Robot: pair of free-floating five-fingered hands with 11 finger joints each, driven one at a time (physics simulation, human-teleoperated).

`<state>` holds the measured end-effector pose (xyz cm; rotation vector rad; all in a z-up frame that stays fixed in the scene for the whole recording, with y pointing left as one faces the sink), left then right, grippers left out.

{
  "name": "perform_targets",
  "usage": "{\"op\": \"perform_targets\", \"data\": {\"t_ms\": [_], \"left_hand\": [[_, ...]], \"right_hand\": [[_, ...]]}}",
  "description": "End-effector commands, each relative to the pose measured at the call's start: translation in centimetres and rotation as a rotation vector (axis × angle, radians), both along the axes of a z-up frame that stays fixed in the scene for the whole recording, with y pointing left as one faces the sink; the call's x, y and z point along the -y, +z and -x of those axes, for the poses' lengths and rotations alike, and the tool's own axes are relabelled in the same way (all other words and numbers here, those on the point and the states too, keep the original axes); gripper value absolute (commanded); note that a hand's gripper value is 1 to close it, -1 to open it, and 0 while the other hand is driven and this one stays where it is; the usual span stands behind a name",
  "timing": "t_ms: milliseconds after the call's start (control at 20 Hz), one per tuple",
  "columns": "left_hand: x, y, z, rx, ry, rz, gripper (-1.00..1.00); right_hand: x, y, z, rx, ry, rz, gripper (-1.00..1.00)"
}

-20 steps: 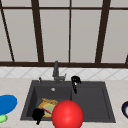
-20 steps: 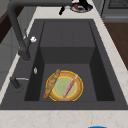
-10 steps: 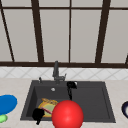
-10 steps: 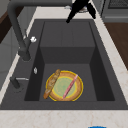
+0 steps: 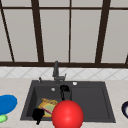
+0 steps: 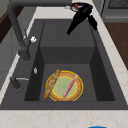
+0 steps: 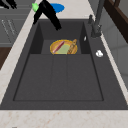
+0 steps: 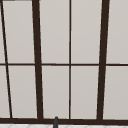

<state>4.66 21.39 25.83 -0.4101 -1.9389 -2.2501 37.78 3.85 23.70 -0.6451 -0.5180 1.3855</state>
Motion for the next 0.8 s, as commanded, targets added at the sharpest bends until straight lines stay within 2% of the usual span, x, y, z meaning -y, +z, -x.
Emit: {"op": "perform_targets", "data": {"t_ms": [0, 200, 550, 600, 750], "left_hand": [[0.0, 0.0, 0.0, 0.000, 0.000, 0.000, 0.00], [0.0, 0.0, 0.0, 0.000, 0.000, 0.000, 0.00], [0.0, 0.0, 0.0, 0.000, 0.000, 0.000, 0.00], [0.0, 0.0, 0.0, 0.000, 0.000, 0.000, 0.00], [0.0, 0.0, 0.0, 0.000, 0.000, 0.000, 0.00]], "right_hand": [[-2.3, -2.1, -1.2, 0.035, 0.003, -0.060, -1.00], [-4.9, -5.4, -2.4, 0.041, 0.020, -0.032, -1.00], [-8.4, -10.7, -2.8, 0.123, -0.005, 0.017, -1.00], [-8.5, -11.3, -3.4, 0.130, -0.024, 0.015, -1.00], [-9.9, -13.5, -4.6, 0.128, -0.029, 0.018, -1.00]]}}
